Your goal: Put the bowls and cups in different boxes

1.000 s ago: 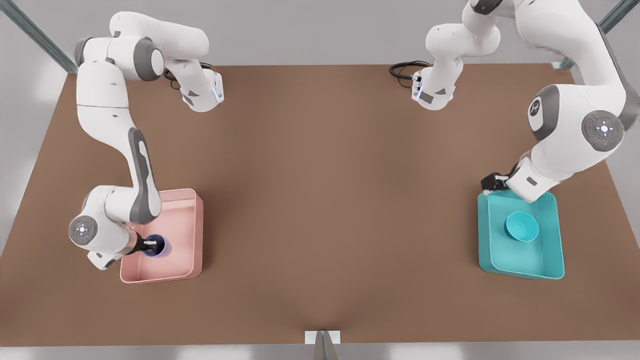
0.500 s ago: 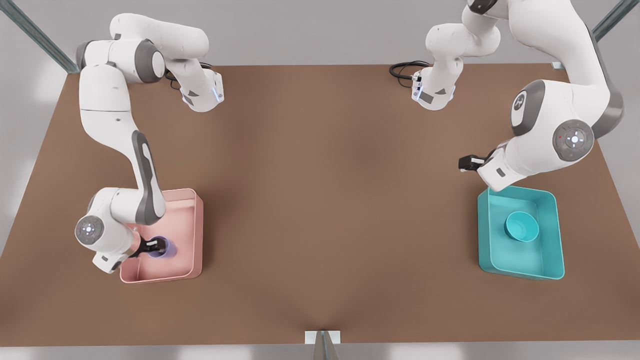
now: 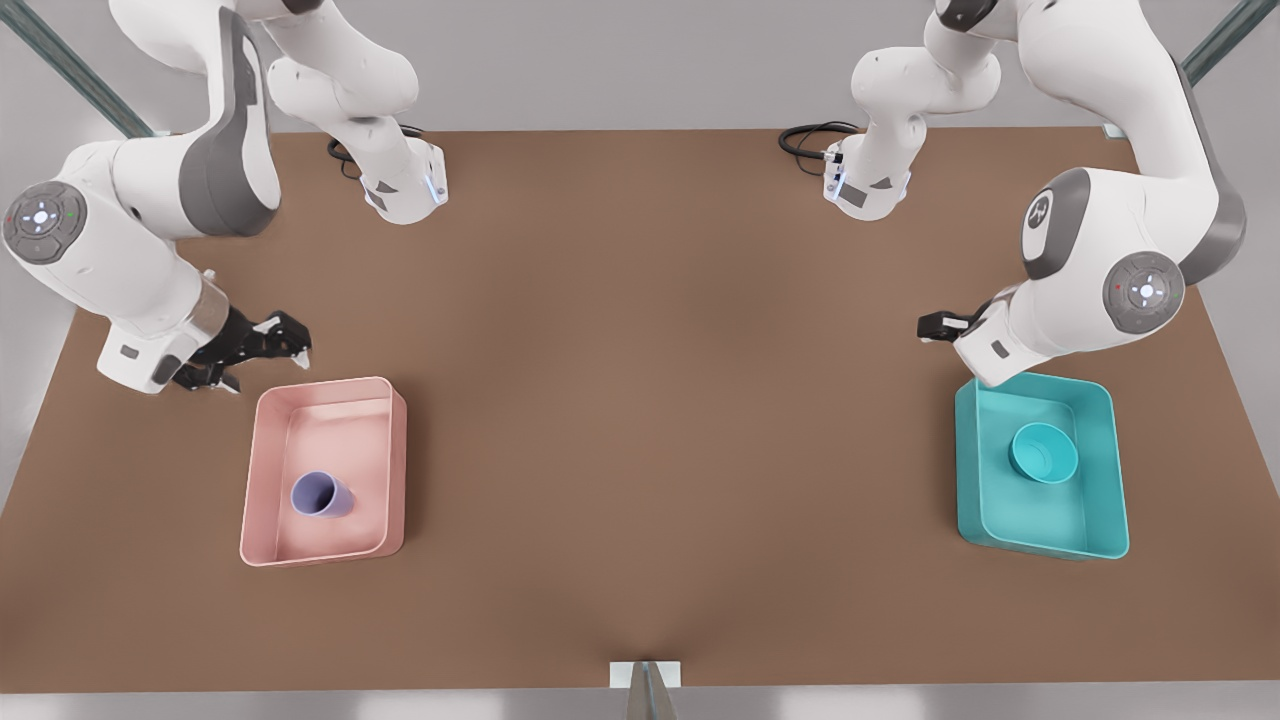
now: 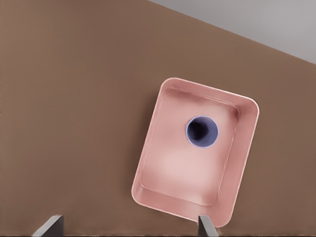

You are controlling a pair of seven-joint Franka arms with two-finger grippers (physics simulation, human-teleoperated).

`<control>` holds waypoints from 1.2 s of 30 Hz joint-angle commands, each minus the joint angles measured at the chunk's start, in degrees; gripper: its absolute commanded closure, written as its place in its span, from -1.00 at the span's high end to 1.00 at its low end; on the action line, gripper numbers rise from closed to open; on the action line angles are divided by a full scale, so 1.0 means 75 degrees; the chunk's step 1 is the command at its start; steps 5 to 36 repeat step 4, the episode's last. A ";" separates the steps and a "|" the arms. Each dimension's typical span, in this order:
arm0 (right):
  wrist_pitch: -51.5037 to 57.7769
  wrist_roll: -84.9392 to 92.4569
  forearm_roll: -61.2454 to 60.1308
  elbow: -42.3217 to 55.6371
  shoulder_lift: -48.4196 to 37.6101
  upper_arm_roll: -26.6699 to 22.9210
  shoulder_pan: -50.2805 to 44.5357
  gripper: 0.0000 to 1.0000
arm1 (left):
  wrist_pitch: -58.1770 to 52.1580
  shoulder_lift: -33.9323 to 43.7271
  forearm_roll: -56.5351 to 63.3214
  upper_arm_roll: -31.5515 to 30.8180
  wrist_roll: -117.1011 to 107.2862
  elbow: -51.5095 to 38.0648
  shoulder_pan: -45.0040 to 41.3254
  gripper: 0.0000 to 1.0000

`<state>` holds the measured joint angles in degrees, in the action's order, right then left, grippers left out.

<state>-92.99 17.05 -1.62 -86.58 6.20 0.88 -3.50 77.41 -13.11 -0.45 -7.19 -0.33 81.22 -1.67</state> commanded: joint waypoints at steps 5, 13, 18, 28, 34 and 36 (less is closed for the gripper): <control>0.1558 -0.1429 0.0063 -0.0057 -0.0124 -0.0001 0.0033 1.00 | -0.0009 0.0014 0.0012 -0.0003 0.0055 -0.0013 0.0000 1.00; 0.1558 -0.1429 0.0063 -0.0057 -0.0124 -0.0001 0.0033 1.00 | -0.0009 0.0014 0.0012 -0.0003 0.0055 -0.0013 0.0000 1.00; 0.1558 -0.1429 0.0063 -0.0057 -0.0124 -0.0001 0.0033 1.00 | -0.0009 0.0014 0.0012 -0.0003 0.0055 -0.0013 0.0000 1.00; 0.1558 -0.1429 0.0063 -0.0057 -0.0124 -0.0001 0.0033 1.00 | -0.0009 0.0014 0.0012 -0.0003 0.0055 -0.0013 0.0000 1.00; 0.1558 -0.1429 0.0063 -0.0057 -0.0124 -0.0001 0.0033 1.00 | -0.0009 0.0014 0.0012 -0.0003 0.0055 -0.0013 0.0000 1.00; 0.1558 -0.1429 0.0063 -0.0057 -0.0124 -0.0001 0.0033 1.00 | -0.0009 0.0014 0.0012 -0.0003 0.0055 -0.0013 0.0000 1.00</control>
